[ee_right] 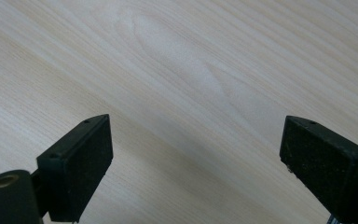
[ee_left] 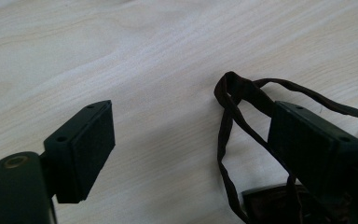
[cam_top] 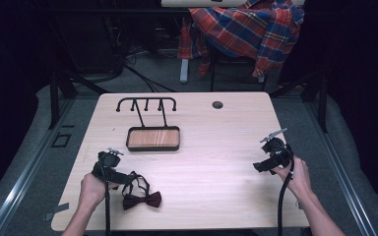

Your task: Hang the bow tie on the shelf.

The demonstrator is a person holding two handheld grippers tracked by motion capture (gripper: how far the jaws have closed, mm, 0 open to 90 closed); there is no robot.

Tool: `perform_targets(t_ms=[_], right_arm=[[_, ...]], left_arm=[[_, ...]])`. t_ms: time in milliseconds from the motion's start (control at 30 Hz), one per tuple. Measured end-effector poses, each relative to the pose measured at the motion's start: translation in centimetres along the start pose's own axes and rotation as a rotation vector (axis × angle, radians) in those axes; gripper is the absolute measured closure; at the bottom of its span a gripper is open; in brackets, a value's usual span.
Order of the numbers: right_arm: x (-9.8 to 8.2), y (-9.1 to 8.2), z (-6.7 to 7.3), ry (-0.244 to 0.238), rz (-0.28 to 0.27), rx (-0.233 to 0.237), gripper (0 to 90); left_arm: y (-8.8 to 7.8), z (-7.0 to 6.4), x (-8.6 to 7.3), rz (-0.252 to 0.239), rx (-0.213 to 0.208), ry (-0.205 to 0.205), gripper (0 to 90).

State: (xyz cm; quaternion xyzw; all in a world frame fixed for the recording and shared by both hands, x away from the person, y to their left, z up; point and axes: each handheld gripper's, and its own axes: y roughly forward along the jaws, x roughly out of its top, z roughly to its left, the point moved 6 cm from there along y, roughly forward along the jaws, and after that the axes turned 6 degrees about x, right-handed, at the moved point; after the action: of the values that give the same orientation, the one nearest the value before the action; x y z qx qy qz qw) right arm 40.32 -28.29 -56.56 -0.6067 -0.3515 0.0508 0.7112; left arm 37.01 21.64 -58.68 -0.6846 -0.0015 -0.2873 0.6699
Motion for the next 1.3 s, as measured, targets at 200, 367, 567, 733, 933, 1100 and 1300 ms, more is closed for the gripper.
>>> perform_targets(t_ms=[200,367,567,733,933,1100,1300], right_arm=[[-0.3,-0.2,-0.2,0.009,-0.014,-0.022,9.1],[-0.3,-0.2,-0.2,-0.003,0.003,-0.013,9.1],[-0.3,-0.2,-0.2,-0.004,0.008,-0.013,9.1],[-0.4,-0.2,-0.2,-0.003,0.012,-0.012,9.2],[-0.5,-0.2,-0.3,0.004,0.017,-0.015,9.2],[-0.5,-0.2,-0.4,0.000,0.021,-0.021,9.2],[-0.5,-0.2,-0.4,0.006,0.019,-0.014,9.5]], left_arm=[[0.6,-0.7,0.4,0.025,-0.003,0.051,31.5],[1.1,-1.4,0.6,0.048,-0.013,0.089,42.9],[1.3,-1.7,0.6,0.058,-0.026,0.109,56.1],[1.6,-2.1,0.4,0.077,-0.033,0.131,62.1],[1.8,-2.9,0.2,0.101,-0.036,0.178,73.0],[1.8,-3.2,0.2,0.108,-0.034,0.202,79.4],[1.8,-3.3,0.2,0.113,-0.027,0.225,87.9]])
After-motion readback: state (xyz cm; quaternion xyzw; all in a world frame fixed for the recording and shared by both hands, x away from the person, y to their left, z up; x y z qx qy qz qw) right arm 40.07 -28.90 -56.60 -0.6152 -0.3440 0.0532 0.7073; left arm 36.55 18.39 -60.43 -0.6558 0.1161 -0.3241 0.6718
